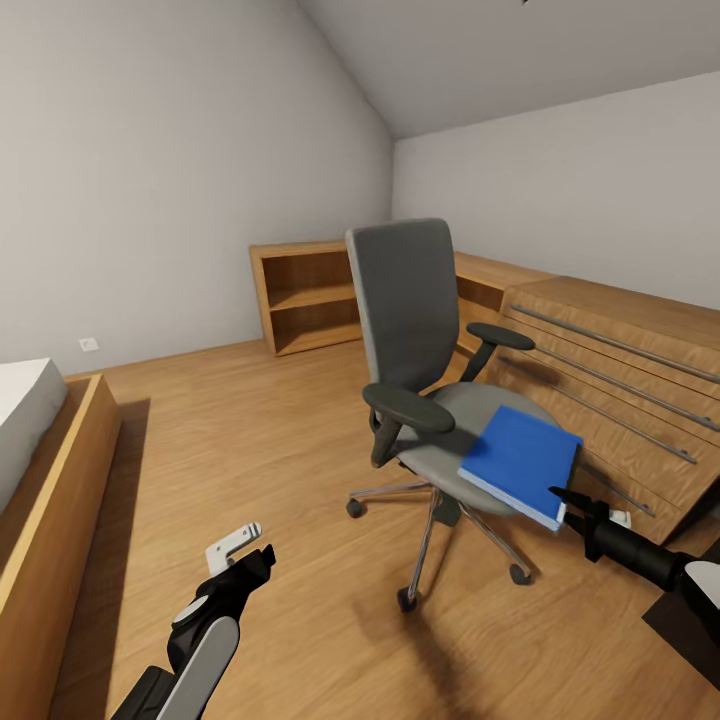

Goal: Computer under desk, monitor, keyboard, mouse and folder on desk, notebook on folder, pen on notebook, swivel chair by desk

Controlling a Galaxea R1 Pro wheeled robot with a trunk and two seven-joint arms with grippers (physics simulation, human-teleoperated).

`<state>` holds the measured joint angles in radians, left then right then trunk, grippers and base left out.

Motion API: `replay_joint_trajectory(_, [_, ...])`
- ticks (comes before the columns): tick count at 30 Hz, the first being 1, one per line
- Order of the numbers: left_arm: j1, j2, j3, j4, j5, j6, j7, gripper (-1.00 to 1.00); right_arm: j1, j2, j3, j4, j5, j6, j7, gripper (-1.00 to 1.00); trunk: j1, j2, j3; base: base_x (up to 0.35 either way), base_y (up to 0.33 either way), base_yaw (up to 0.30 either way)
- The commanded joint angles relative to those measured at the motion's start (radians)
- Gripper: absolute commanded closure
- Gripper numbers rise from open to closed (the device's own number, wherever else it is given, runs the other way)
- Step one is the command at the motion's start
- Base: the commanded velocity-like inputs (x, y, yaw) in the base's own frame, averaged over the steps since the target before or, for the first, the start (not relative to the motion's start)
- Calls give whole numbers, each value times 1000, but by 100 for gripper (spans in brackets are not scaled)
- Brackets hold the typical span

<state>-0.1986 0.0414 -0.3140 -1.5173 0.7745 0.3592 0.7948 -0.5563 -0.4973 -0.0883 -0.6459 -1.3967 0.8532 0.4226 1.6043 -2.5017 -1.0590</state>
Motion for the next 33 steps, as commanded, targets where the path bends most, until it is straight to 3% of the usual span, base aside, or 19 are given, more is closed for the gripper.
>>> replay_joint_trajectory(1, [-1, 1, -2, -1, 5, 3, 7, -100, -1, 0, -2, 1, 10, 4, 2, 100, 0, 0, -1, 0, 0, 0])
replay_joint_trajectory(10, [-1, 0, -2, -2, 5, 3, 7, -100, -1, 0, -2, 2, 10, 4, 2, 100, 0, 0, -1, 0, 0, 0])
replay_joint_trajectory(19, [-1, 0, -3, -2, 5, 1, 7, -100, -1, 0, -2, 0, 9, 4, 4, 100, -4, 2, 34, 0, 0, 0])
replay_joint_trajectory(33, [-1, 0, -18, -2, 4, -1, 9, -100, -1, 0, -4, -3, 9, 4, 4, 100, -58, 100, 78, 0, 0, 0])
